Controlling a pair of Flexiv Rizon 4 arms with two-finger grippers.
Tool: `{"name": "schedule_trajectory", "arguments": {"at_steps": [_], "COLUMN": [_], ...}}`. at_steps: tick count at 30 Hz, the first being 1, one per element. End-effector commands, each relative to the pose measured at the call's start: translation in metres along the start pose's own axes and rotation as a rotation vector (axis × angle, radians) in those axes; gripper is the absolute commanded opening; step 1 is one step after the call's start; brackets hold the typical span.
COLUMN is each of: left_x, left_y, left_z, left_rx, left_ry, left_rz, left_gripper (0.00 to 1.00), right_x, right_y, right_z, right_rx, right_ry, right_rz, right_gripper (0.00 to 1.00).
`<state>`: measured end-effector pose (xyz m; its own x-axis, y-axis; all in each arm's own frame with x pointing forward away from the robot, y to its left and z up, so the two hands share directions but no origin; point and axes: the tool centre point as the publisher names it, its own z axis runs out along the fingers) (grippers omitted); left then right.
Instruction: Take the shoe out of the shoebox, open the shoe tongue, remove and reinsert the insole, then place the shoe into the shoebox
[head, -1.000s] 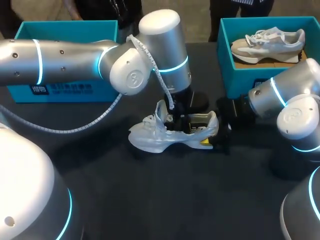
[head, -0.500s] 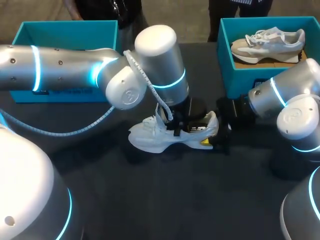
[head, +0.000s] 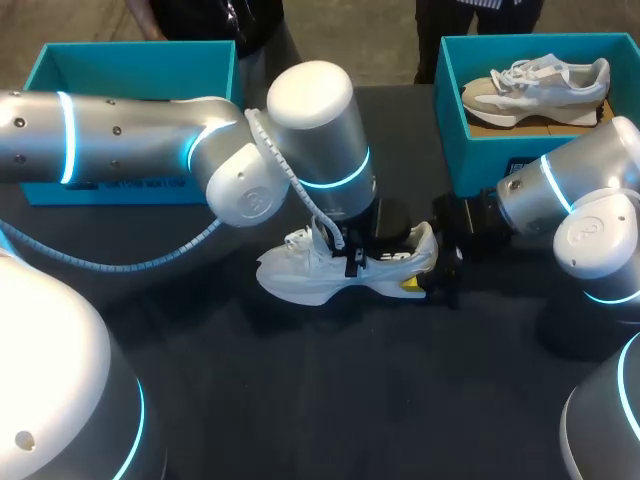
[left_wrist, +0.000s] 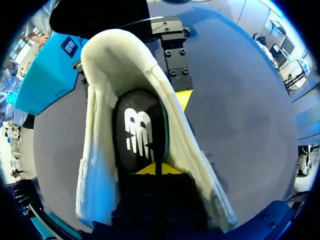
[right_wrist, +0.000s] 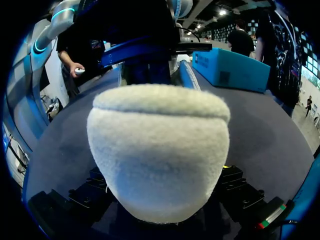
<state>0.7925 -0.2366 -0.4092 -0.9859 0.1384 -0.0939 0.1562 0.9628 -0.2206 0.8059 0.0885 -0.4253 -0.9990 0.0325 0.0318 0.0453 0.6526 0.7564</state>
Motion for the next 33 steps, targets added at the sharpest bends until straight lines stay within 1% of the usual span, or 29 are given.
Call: {"name": "schedule_trajectory", "arguments": {"at_steps": [1, 9, 13, 20, 29, 32, 33], "left_x": [-0.001, -0.008, -0.01, -0.013, -0.011, -0.009, -0.009], "left_y": [0.009, 0.009, 0.01, 0.012, 0.014, 0.011, 0.01], "left_z": [-0.01, -0.025, -0.032, -0.039, -0.058, -0.066, -0.069], "left_rx": [0.006, 0.022, 0.059, 0.089, 0.2, 0.218, 0.24], "left_ry": [-0.018, -0.052, -0.039, -0.016, 0.043, 0.04, 0.041], "left_rz": [-0.004, -0.006, -0.001, 0.025, 0.044, 0.052, 0.053], "left_gripper": [0.0, 0.0, 0.0, 0.0, 0.0, 0.0, 0.0], "right_x": [-0.001, -0.001, -0.001, -0.001, -0.001, -0.001, -0.001], "right_y": [-0.001, -0.001, -0.001, -0.001, -0.001, -0.001, -0.001], "right_z": [0.0, 0.0, 0.0, 0.0, 0.0, 0.0, 0.0], "right_rx": [0.003, 0.003, 0.003, 0.003, 0.003, 0.003, 0.003], "right_ry": [0.0, 0.0, 0.0, 0.0, 0.0, 0.0, 0.0], "right_rz": [0.001, 0.001, 0.001, 0.001, 0.001, 0.001, 0.001], "right_gripper": [0.0, 0.0, 0.0, 0.0, 0.0, 0.0, 0.0]}}
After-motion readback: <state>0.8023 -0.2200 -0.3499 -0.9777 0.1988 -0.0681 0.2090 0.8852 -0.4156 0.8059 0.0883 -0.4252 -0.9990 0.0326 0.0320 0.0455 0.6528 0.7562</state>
